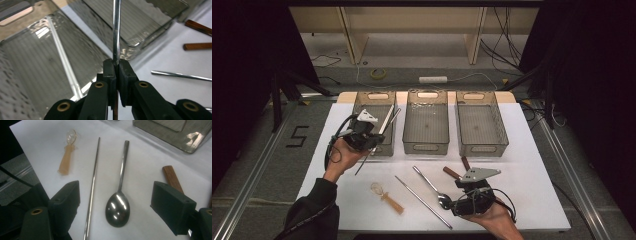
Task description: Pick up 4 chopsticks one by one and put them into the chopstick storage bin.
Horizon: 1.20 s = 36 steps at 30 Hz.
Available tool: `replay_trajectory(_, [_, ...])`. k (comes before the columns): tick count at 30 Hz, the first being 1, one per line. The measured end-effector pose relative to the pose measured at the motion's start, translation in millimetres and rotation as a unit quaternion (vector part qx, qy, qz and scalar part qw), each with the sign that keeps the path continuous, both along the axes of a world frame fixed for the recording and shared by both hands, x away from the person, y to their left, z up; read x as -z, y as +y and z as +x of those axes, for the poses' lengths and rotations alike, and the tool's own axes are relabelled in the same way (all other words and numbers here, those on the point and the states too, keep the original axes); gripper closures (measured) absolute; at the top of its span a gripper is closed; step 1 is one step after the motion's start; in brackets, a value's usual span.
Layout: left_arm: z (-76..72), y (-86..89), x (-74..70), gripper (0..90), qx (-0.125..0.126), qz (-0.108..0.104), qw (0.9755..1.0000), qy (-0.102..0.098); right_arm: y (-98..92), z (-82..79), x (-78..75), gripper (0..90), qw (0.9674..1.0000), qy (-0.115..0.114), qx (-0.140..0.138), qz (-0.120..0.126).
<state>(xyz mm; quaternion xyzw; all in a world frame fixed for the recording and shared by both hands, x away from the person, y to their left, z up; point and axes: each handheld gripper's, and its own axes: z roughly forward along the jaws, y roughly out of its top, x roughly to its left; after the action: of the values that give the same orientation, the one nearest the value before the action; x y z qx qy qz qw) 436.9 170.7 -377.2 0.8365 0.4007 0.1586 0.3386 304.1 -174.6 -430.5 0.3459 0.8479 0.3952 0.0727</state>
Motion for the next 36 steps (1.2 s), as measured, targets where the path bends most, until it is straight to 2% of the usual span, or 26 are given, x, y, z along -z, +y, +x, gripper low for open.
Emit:
replay_trajectory(6, [17.1,14.9,-12.1,84.8,-0.03,-0.015,0.9994,-0.004,2.5,-2.4,-0.2,24.2,1.0,0.003,-0.004,0.006])
replay_trajectory(10, [29.3,22.1,-21.5,84.8,-0.049,-0.016,0.9985,-0.018,3.8,-3.2,0.7,24.3,0.9999,0.002,-0.005,0.009])
replay_trajectory(14, [42.2,28.4,-28.6,84.8,-0.071,-0.017,0.9969,-0.028,5.0,-3.5,1.3,24.3,0.9999,0.003,-0.007,0.009])
replay_trajectory(17, [50.4,31.3,-32.1,84.8,-0.087,-0.026,0.995,-0.041,4.7,-3.5,1.1,24.3,0.9999,0.002,-0.009,0.01])
replay_trajectory(26, [75.5,41.8,-24.5,84.7,-0.119,-0.039,0.9909,-0.051,4.3,-3.9,0.8,24.3,0.9998,-0.001,-0.012,0.015])
replay_trajectory(27, [78.5,42.3,-23.4,84.7,-0.125,-0.044,0.9898,-0.053,4.9,-4.3,0.6,24.2,0.9998,0.0,-0.011,0.016])
replay_trajectory(32, [85.9,44.2,-24.1,84.6,-0.127,-0.038,0.9899,-0.051,5.2,-4.8,0.7,24.3,0.9997,0.001,-0.014,0.018])
replay_trajectory(36, [89.1,44.4,-18.7,84.4,-0.135,-0.041,0.9885,-0.055,6.0,-4.6,1.3,24.3,0.9997,-0.001,-0.018,0.018])
